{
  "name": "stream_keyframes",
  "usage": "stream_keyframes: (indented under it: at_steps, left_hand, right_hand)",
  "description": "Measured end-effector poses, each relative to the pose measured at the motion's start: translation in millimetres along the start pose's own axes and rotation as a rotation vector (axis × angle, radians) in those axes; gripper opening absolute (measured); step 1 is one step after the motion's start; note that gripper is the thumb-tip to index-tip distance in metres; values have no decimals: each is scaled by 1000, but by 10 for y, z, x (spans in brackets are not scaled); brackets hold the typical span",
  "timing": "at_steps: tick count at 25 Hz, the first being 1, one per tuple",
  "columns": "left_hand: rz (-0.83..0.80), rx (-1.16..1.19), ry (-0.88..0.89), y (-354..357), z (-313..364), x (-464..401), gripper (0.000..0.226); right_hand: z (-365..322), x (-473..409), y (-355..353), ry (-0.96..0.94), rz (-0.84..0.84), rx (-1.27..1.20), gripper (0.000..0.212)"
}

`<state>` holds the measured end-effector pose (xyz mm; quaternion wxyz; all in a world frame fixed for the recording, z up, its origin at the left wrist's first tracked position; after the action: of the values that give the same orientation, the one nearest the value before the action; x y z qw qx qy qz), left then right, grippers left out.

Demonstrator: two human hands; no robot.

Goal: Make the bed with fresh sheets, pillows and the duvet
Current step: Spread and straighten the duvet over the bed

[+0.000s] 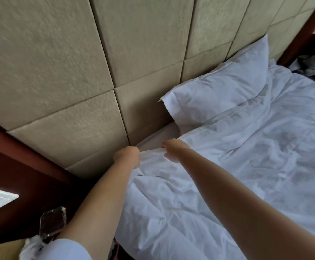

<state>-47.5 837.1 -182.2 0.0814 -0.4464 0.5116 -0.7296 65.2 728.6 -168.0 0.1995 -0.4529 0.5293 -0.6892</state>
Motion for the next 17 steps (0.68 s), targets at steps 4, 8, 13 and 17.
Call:
stream_keyframes:
  at_steps: [4,8,13,17]
  left_hand:
    - [66,-24,-54,122,-51,-196,34]
    - [89,210,-208,180,-171,-302,33]
    - [239,655,-341,17,-311,-566,27]
    - [261,609,-443,203,-341,-681,29]
  right_hand:
    - [128,-250,299,59,-181,146,39]
    - [83,-443,83,81,-52,21,35]
    - [-72,-583,-562,-72,291,36,27]
    - [-84,-734,-172,-124,225,-68,23]
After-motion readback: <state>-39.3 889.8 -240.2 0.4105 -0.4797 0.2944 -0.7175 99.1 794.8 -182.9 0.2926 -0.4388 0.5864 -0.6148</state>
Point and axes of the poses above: each hand's wrist, its own x-axis away from the middle knuckle, its own y-axis out of the palm, z = x × y, the point moved 5 cm from there along -x, towards the middle knuckle, and after that the axes turned 10 degrees about x, right-handed, at the moved point
